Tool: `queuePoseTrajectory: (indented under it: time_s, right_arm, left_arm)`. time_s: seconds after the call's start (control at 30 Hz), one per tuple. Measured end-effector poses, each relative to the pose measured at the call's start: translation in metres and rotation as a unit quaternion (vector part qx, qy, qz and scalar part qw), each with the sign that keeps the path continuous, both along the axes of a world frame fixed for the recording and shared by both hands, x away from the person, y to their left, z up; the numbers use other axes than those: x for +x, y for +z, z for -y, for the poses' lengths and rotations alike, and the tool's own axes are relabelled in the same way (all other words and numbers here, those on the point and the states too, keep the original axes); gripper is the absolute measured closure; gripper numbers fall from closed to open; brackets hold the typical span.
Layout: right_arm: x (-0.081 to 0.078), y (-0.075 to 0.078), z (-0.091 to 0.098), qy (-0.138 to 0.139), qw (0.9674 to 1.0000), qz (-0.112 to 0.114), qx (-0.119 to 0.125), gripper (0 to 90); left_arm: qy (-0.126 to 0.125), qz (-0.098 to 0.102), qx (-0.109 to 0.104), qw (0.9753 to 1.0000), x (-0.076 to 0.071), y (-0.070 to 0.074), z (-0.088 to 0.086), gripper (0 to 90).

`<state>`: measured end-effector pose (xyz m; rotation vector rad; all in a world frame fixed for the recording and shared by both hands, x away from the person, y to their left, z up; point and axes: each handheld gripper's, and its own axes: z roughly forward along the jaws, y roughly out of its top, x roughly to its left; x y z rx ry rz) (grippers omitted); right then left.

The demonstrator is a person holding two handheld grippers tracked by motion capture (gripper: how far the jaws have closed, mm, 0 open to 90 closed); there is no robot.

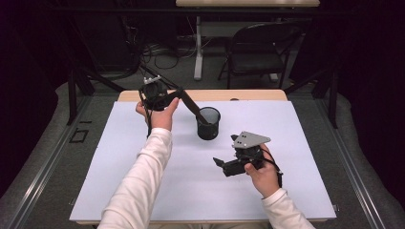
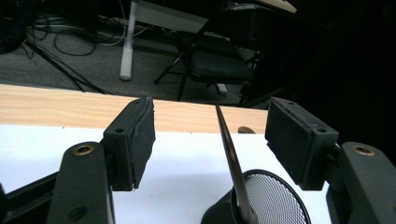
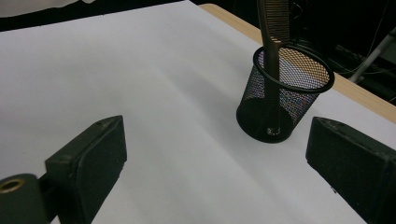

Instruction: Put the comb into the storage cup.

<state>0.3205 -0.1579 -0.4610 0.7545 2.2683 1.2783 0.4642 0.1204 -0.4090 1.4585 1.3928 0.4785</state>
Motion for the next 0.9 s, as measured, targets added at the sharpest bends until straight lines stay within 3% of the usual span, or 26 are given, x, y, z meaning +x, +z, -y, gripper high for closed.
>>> queuePoseTrajectory:
  time_s: [0.37, 0.47, 0.7, 0.8, 0.9]
  right_arm:
    - [0.000, 0.000, 0.001, -0.002, 1.0000, -0.001, 0.000, 5.1]
    - [0.000, 0.000, 0.000, -0.003, 1.0000, -0.001, 0.000, 5.1]
    - [0.000, 0.000, 0.001, -0.004, 1.0000, -0.001, 0.001, 5.1]
    - [0.000, 0.000, 0.001, -0.004, 1.0000, -0.001, 0.001, 5.2]
    - [0.000, 0.000, 0.001, -0.004, 1.0000, 0.000, 0.001, 5.3]
  left_arm:
    - [-0.010, -0.001, 0.007, 0.9999, -0.009, 0.008, -0.004, 29.7]
    - [-0.007, 0.003, 0.017, 0.9998, -0.012, 0.010, -0.005, 24.8]
    - [-0.027, 0.025, 0.040, 0.9985, -0.021, 0.018, -0.006, 25.0]
    - [-0.027, 0.026, 0.059, 0.9976, -0.024, 0.021, -0.006, 25.2]
    - [-0.031, 0.022, 0.057, 0.9976, -0.026, 0.025, -0.008, 26.6]
